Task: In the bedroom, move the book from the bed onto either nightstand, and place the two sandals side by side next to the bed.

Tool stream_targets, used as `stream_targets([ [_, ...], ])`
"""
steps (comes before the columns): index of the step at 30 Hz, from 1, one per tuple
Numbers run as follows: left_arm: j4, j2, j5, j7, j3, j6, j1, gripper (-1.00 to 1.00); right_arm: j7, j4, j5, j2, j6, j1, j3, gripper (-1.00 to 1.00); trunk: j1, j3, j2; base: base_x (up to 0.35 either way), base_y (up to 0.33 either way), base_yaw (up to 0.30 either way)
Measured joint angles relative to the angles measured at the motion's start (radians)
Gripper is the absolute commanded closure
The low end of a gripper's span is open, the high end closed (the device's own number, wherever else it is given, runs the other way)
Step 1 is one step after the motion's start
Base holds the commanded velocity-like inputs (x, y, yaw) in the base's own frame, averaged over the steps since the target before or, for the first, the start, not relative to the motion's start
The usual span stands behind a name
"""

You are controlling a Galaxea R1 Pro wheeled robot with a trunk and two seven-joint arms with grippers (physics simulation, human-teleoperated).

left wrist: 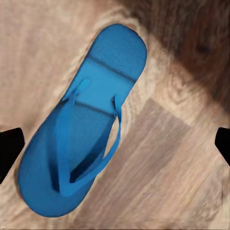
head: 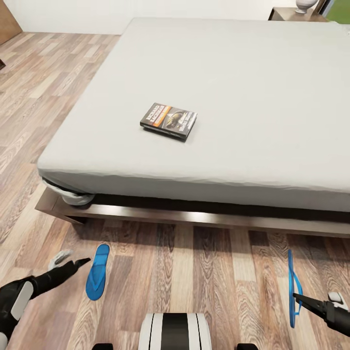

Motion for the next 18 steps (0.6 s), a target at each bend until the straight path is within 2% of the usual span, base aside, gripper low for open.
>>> stream_targets([
  [1,0.054,0.010,-0.004,-0.061,0.002,-0.001,0.003,-1.00,-0.003,0.000,0.001,0.002,-0.001,0.000,0.000,1.00,0.000,0.000,0.000,0.000,0.000,0.000],
  [2,0.148,0.019,-0.010,-0.153,0.003,-0.018,0.007,-1.00,-0.016,0.001,0.003,0.005,-0.002,0.000,0.001,1.00,0.000,0.000,0.000,0.000,0.000,0.000],
  [3,0.211,0.023,-0.011,-0.208,0.002,-0.048,0.008,-1.00,-0.036,0.002,0.004,0.006,-0.004,0.000,0.002,1.00,0.000,0.000,0.000,0.000,0.000,0.000],
  [4,0.254,0.025,-0.012,-0.252,0.001,-0.094,0.009,-1.00,-0.067,0.003,0.005,0.007,-0.007,0.000,0.004,1.00,0.000,0.000,0.000,0.000,0.000,0.000],
  [5,0.293,0.027,-0.014,-0.302,0.000,-0.167,0.009,-1.00,-0.131,0.005,0.007,0.009,-0.018,0.000,0.006,1.00,0.000,0.000,0.000,0.000,0.000,0.000],
  [8,0.350,0.027,-0.021,-0.349,-0.002,-0.242,0.010,-1.00,-0.298,0.008,0.009,0.011,-0.081,0.000,0.008,1.00,0.000,0.000,0.000,0.000,0.000,0.000],
  [12,0.385,0.027,-0.025,-0.366,-0.002,-0.266,0.010,-1.00,-0.529,0.010,0.013,0.014,-0.150,0.000,0.010,1.00,0.000,0.000,0.000,0.000,0.000,0.000],
  [13,0.388,0.027,-0.025,-0.372,-0.002,-0.269,0.010,-1.00,-0.643,0.010,0.019,0.022,-0.158,-0.001,0.013,1.00,0.000,0.000,0.000,0.000,0.000,0.000],
  [15,0.391,0.027,-0.026,-0.393,-0.003,-0.271,0.010,-1.00,-0.813,0.003,0.017,0.046,-0.159,0.000,0.015,1.00,0.000,0.000,0.000,0.000,0.000,0.000],
  [17,0.392,0.026,-0.026,-0.419,-0.003,-0.271,0.010,-1.00,-0.951,-0.002,0.017,0.072,-0.161,-0.001,0.016,1.00,0.000,0.000,0.000,0.000,0.000,0.000],
  [18,0.392,0.026,-0.026,-0.428,-0.003,-0.272,0.010,-1.00,-0.996,-0.003,0.015,0.079,-0.160,-0.001,0.016,1.00,0.000,0.000,0.000,0.000,0.000,0.000],
])
